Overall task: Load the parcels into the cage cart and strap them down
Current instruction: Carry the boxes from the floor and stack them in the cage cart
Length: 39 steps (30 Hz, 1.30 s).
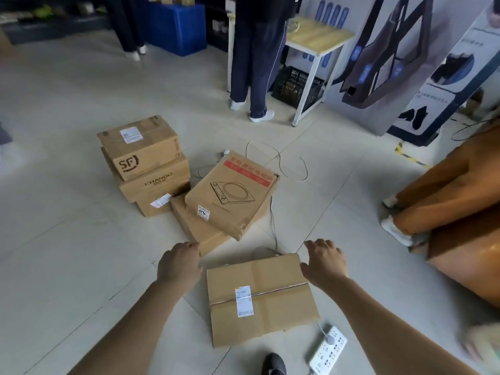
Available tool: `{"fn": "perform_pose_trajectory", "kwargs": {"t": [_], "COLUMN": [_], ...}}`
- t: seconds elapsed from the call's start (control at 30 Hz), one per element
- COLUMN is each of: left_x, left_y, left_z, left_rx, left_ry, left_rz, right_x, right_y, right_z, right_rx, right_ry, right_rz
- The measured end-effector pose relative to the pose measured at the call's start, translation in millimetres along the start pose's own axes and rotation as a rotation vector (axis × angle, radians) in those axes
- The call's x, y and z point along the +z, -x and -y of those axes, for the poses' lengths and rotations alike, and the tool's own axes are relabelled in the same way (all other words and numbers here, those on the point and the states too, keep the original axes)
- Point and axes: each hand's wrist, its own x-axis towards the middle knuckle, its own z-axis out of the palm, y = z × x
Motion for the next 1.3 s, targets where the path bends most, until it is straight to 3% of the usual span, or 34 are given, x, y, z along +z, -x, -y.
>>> {"fn": "perform_pose_trajectory", "kwargs": {"t": [0.2, 0.6, 0.87, 1.3], "left_x": [64.0, 188.5, 323.3, 550.9], "left_y": [-27.4, -94.3, -128.4, -199.2], "left_z": [-43.6, -74.5, -79.3, -51.7], "left_rx": [-0.135, -0.286, -0.475, -0.704], "left_ry": [0.095, 0.16, 0.254, 0.402], "left_rz": [0.121, 0.301, 0.327, 0.361], "right_x": [47.4, 180.9, 303.0, 528.7], "right_y": [-52.1, -131.6, -183.4, -265.8], "right_z": [-56.5, -102.6, -123.9, -142.5], "right_rx": [0.0, 0.049, 0.088, 0.349], "right_ry": [0.011, -0.017, -0.06, -0.206], "right_rz": [0.136, 0.344, 0.411, 0.464]}}
